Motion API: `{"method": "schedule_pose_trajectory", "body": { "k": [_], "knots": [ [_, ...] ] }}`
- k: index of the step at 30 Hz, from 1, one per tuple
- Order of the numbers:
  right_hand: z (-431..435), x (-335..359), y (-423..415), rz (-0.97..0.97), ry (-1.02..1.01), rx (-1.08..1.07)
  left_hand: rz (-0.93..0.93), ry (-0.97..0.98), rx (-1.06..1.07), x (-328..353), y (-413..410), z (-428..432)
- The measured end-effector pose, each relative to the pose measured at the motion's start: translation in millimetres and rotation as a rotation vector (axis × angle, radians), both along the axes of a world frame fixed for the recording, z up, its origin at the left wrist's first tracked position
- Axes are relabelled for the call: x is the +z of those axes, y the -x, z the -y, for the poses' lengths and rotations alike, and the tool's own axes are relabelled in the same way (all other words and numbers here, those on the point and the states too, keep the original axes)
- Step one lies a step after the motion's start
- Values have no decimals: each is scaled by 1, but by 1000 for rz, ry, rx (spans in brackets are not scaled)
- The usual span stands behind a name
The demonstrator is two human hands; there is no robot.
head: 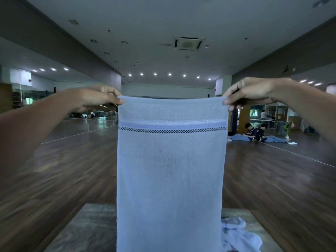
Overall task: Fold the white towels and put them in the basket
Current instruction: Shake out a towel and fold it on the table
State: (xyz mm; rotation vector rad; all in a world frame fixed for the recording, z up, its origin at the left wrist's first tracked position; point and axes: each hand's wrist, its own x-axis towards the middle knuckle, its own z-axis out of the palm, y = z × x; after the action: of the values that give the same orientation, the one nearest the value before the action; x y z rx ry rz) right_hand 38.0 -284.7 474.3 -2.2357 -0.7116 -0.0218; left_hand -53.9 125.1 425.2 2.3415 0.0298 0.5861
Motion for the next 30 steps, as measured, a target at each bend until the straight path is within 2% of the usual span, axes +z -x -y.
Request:
{"method": "schedule_pose_trajectory", "body": {
  "k": [3,5,13,19,23,26,30],
  "knots": [
    [-11,-19,-24,13,79,-51,10,-14,25,-13,-11,2],
    [-17,-36,-44,59,59,-100,60,-14,62,-30,-26,6],
    [-25,-56,-77,300,-243,-255,300,91,128,-38,-64,13],
    [-21,-44,-57,410,-443,-238,408,131,86,-23,-56,21],
    [-12,-48,-52,333,-393,-172,372,110,55,-27,-46,24],
    [-4,-58,-53,241,-285,-143,238,186,-17,-37,-39,22],
    [8,-69,-58,191,-260,-102,139,250,-107,-45,-33,18]
  ]
}}
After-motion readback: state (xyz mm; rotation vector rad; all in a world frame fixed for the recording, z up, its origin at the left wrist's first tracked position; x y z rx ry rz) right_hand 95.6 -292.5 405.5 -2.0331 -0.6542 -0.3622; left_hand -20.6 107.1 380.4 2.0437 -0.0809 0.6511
